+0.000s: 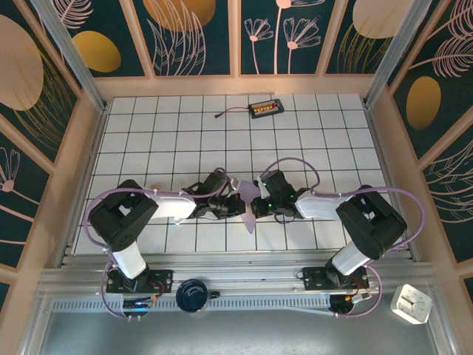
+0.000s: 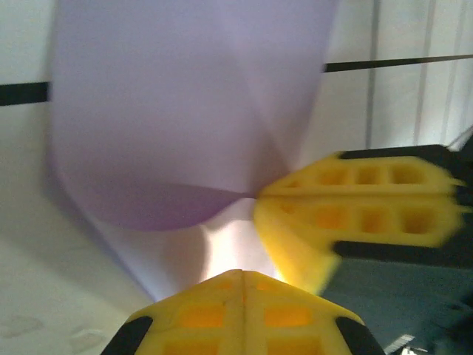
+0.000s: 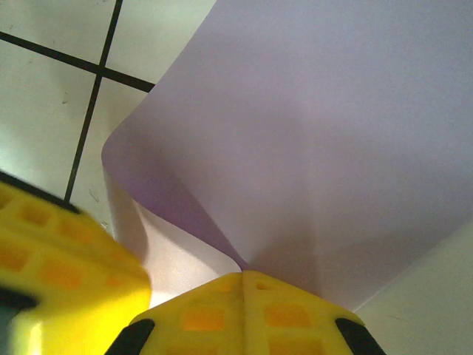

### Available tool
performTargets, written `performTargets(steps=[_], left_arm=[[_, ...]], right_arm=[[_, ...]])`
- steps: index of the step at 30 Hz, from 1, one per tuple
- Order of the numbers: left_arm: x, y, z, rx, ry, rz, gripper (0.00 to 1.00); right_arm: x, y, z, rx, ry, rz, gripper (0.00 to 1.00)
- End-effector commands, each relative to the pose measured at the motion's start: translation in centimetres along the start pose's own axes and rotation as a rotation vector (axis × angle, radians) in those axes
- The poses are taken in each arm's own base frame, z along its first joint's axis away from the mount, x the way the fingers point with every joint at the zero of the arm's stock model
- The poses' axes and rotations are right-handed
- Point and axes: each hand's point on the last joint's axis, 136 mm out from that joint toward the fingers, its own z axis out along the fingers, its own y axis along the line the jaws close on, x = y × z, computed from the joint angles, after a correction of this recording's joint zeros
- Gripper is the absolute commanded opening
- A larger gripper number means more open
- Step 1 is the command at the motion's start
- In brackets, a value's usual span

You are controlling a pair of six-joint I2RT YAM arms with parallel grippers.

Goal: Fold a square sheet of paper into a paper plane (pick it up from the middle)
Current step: Third fold the triangle at the center of the table.

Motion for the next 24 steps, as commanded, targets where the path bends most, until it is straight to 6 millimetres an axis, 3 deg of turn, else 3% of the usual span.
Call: performTargets(steps=[1, 7, 10, 16, 24], left_arm=[[0.3, 1.9, 0.6, -0.051, 0.017, -0.004, 0.0], [-0.9, -0.9, -0.6, 0.017, -0.013, 0.039, 0.0], [-1.6, -1.0, -0.9, 0.013, -0.027, 0.043, 0.0], [-2.2, 1.4, -0.5, -0.045, -0.027, 0.021, 0.0], [-0.9, 4.1, 0.5, -0.104, 0.017, 0.002, 0.0]], right_arm=[[4.4, -2.8, 0.6, 0.111, 0.151, 0.024, 0.0], [4.5, -2.9, 0.6, 0.113, 0.151, 0.024, 0.0], [4.4, -2.8, 0.6, 0.113, 0.15, 0.025, 0.0], [4.5, -2.9, 0.5, 0.116, 0.15, 0.023, 0.0], [4.5, -2.9, 0.5, 0.117, 0.152, 0.02, 0.0]])
